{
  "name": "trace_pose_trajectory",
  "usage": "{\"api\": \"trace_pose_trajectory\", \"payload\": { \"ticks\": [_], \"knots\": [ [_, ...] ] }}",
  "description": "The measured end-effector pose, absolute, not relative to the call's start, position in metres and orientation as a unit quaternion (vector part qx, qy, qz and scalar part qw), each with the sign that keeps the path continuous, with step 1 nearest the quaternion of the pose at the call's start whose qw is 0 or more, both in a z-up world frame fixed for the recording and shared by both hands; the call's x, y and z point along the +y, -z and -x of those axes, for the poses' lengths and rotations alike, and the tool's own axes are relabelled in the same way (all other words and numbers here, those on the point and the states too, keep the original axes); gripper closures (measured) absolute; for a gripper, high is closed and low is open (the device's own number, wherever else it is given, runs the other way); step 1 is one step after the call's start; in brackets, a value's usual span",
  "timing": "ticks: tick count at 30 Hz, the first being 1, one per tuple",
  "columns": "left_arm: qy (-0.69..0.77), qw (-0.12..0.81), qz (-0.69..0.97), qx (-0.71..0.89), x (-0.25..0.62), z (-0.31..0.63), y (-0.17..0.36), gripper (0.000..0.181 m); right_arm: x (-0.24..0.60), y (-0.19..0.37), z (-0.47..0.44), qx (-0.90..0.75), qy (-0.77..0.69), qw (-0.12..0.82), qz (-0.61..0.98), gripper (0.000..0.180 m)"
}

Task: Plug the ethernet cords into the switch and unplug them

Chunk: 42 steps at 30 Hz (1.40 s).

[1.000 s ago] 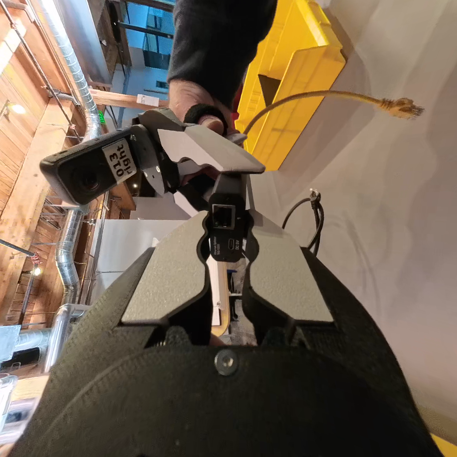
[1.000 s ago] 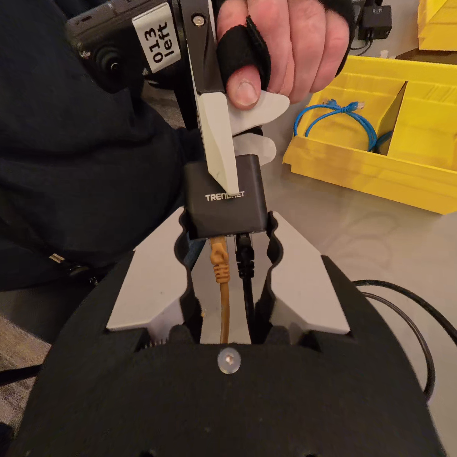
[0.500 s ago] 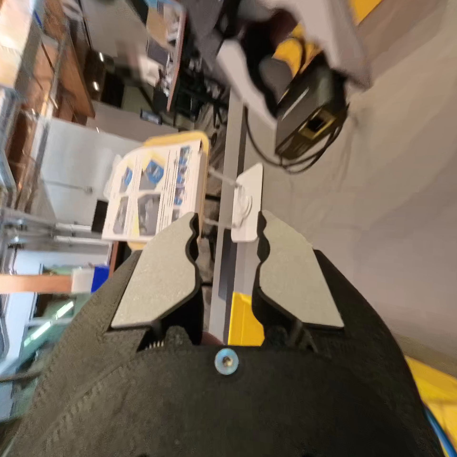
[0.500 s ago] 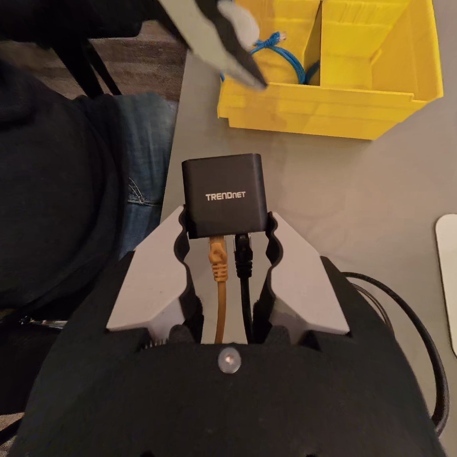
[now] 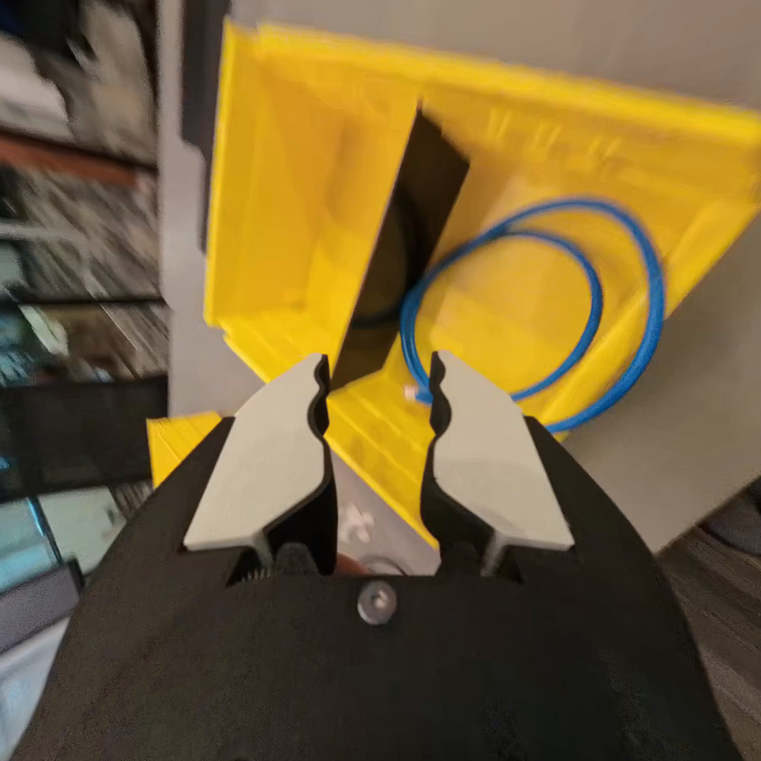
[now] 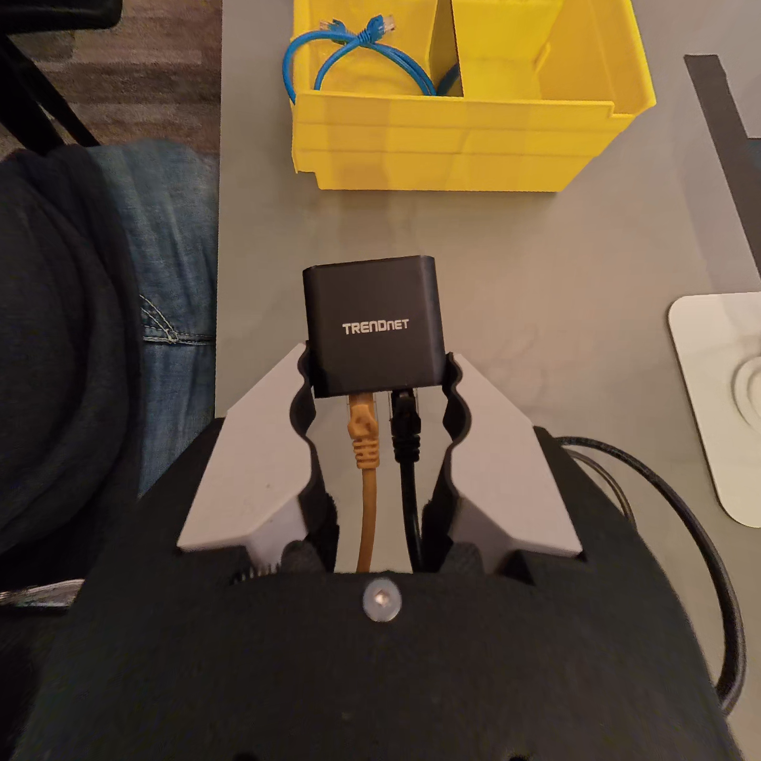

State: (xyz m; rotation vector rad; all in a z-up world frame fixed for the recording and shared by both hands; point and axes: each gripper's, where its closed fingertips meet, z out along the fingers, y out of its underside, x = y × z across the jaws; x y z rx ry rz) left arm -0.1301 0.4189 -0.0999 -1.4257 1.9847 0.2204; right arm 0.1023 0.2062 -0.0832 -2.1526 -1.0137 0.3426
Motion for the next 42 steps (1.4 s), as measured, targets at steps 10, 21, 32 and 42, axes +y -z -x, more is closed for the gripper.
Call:
{"api": "trace_pose_trajectory", "payload": {
  "ticks": [10, 21, 32, 42],
  "knots": [
    [-0.037, 0.2, 0.778, 0.594, 0.429, 0.177, 0.175, 0.128, 0.209, 0.089, -0.096, -0.387, -0.142, 0.374, 0.831, 0.118],
    [-0.029, 0.146, 0.831, 0.535, 0.433, 0.174, 0.205, 0.162, 0.208, 0.085, -0.096, -0.388, -0.144, 0.394, 0.821, 0.118],
    [-0.006, 0.292, 0.743, 0.602, 0.44, 0.134, 0.123, 0.168, 0.208, 0.086, -0.101, -0.387, -0.139, 0.396, 0.821, 0.118],
    [0.006, 0.415, 0.613, 0.672, 0.401, 0.06, -0.006, 0.17, 0.211, 0.081, -0.105, -0.385, -0.129, 0.399, 0.822, 0.118]
  ]
}}
